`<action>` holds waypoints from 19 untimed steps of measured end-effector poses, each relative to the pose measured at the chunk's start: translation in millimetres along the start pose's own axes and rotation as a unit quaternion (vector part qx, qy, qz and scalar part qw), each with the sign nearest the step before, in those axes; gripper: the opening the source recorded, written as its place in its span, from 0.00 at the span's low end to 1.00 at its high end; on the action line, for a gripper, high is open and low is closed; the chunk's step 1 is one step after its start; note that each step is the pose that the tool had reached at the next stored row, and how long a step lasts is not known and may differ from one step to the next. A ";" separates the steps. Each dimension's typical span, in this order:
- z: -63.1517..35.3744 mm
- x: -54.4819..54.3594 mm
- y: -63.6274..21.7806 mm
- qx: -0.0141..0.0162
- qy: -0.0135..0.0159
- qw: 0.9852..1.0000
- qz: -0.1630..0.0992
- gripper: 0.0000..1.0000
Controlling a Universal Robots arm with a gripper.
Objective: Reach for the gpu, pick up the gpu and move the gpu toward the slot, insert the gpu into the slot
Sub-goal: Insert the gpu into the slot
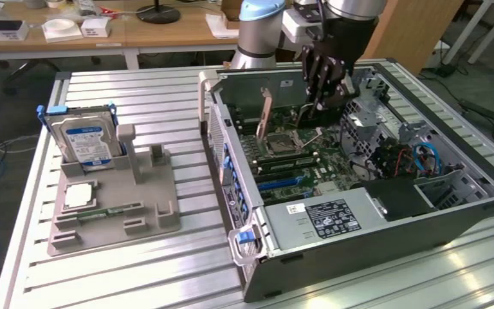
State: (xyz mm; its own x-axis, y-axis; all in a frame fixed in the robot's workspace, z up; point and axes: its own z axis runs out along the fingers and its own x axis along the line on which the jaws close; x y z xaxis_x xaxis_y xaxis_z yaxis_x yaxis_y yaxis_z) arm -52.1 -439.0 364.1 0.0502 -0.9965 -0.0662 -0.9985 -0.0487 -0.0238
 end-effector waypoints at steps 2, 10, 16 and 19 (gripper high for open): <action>2.9 3.7 0.2 0.000 0.000 1.000 0.000 0.26; 14.3 5.7 0.4 0.003 0.006 1.000 0.015 0.26; 21.9 7.0 0.7 0.008 0.008 0.998 0.054 0.26; 24.8 9.5 1.0 0.007 0.009 0.998 0.054 0.26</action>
State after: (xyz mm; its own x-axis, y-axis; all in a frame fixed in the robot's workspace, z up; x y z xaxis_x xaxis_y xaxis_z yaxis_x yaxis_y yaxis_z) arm -52.0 -446.8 338.7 -0.0592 -0.9969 -0.0523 -0.9976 0.0609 -0.0323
